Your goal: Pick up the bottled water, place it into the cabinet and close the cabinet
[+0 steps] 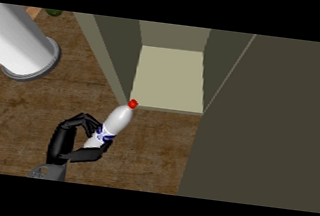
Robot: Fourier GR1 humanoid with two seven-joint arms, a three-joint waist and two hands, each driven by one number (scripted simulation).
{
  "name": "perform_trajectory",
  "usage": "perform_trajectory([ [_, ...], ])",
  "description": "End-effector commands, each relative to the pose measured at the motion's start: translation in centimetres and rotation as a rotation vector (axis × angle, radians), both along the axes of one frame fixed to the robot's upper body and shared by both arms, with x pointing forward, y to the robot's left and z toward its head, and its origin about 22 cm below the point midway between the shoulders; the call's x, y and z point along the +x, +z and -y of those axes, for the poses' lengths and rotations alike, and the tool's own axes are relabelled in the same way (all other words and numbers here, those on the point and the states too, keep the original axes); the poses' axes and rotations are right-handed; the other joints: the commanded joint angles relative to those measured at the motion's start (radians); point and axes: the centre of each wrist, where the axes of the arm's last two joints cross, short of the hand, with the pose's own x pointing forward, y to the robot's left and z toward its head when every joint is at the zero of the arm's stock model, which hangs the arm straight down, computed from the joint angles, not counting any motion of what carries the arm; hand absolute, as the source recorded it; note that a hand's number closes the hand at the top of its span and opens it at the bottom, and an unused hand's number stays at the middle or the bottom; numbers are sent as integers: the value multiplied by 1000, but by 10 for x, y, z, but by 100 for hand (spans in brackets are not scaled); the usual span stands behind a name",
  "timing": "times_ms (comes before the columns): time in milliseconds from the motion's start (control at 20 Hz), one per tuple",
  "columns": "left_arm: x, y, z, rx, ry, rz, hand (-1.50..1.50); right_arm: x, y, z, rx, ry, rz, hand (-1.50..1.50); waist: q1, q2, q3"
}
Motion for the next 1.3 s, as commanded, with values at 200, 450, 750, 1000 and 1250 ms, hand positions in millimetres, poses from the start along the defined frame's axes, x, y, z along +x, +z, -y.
perform_trajectory([
  [200,43,18,41,-115,-110,91,150,-17,12,8,-19,-29,49,-150,2,0,-1],
  [450,48,54,76,-204,-161,74,150,-7,4,3,-4,-37,41,-150,9,-2,0],
  [750,49,70,111,-320,-179,57,150,-20,8,7,6,-21,33,-150,0,-1,-1],
  [1000,52,106,128,-315,-167,51,150,-28,8,8,5,-27,41,-150,3,-2,0],
  [1250,70,127,159,-309,-182,46,150,-17,17,8,22,-44,27,-150,2,1,-1],
])
